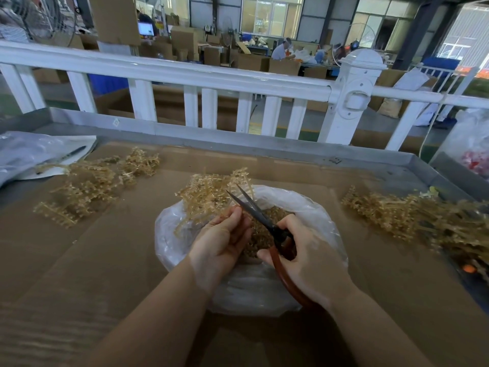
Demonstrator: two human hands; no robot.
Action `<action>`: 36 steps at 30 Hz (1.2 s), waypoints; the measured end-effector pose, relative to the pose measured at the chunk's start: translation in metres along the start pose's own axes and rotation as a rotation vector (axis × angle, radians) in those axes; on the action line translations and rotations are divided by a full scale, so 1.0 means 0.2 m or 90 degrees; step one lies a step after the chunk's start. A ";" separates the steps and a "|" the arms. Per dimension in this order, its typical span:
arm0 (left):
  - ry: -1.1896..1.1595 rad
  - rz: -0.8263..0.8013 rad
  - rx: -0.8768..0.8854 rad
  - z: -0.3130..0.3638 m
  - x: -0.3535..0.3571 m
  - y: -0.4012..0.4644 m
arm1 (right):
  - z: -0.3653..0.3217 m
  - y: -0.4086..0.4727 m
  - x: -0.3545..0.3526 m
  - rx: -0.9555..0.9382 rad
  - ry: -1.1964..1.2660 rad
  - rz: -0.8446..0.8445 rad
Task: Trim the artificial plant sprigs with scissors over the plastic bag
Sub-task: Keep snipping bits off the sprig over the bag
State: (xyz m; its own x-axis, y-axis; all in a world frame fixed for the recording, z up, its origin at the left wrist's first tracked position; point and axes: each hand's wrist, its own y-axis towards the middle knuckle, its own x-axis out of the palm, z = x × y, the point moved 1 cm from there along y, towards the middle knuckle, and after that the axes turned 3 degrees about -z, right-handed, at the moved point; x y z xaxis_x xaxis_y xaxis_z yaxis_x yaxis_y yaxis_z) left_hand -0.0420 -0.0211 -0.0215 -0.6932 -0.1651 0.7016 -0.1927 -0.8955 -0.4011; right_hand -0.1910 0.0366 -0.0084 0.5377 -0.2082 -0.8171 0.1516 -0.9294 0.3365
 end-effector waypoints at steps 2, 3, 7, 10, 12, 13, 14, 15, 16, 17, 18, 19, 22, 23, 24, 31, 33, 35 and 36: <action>-0.001 0.006 0.000 0.00 0.00 0.00 | 0.01 -0.01 0.00 -0.009 -0.010 0.007; -0.003 0.011 0.000 0.00 0.00 0.00 | 0.01 -0.01 0.00 -0.011 -0.012 0.007; -0.023 0.022 0.006 0.00 0.02 0.00 | 0.03 -0.02 0.00 -0.008 -0.034 -0.015; -0.036 0.025 0.007 0.00 0.02 0.00 | 0.04 -0.01 0.00 -0.003 -0.044 -0.029; -0.038 0.028 0.008 0.00 0.02 0.00 | 0.04 -0.01 0.00 -0.001 -0.055 -0.037; -0.038 0.029 0.008 0.00 0.02 0.00 | 0.04 -0.01 0.00 -0.002 -0.061 -0.040; -0.039 0.029 0.009 0.00 0.03 0.00 | 0.04 -0.01 0.00 -0.005 -0.064 -0.041; -0.039 0.030 0.010 0.00 0.03 0.00 | 0.04 -0.01 -0.01 -0.008 -0.066 -0.042; -0.039 0.031 0.010 0.00 0.02 0.00 | 0.04 -0.01 -0.01 -0.011 -0.066 -0.043; -0.037 0.031 0.011 0.00 0.02 0.01 | 0.04 -0.01 -0.01 -0.014 -0.067 -0.044; -0.036 0.031 0.012 -0.01 0.02 0.01 | 0.04 -0.01 -0.01 -0.016 -0.070 -0.046; -0.036 0.033 0.014 -0.01 0.02 0.01 | 0.04 -0.01 -0.01 -0.016 -0.078 -0.048; -0.043 0.041 0.024 -0.01 0.02 0.01 | 0.04 -0.01 -0.01 -0.017 -0.101 -0.051; -0.043 0.041 0.025 -0.01 0.02 0.02 | 0.04 -0.01 0.00 -0.018 -0.103 -0.050; -0.040 0.040 0.023 -0.01 0.02 0.01 | 0.04 -0.01 0.00 -0.019 -0.102 -0.052; -0.030 0.031 0.023 -0.01 0.03 0.01 | 0.03 0.00 -0.01 -0.024 -0.091 -0.058; -0.024 0.032 0.022 -0.01 0.02 0.02 | 0.02 0.01 -0.01 -0.024 -0.090 -0.062; -0.018 0.032 0.020 -0.02 0.02 0.02 | 0.02 0.02 0.00 -0.022 -0.093 -0.062; -0.015 0.030 0.019 -0.02 0.02 0.02 | 0.02 0.02 0.00 -0.023 -0.096 -0.061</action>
State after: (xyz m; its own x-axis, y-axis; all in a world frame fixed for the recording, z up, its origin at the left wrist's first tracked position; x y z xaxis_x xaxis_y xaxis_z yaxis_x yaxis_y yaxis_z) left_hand -0.0473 -0.0234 -0.0220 -0.6843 -0.2167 0.6963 -0.1393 -0.8984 -0.4164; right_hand -0.1933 0.0320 -0.0087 0.3892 -0.1646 -0.9063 0.2279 -0.9361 0.2679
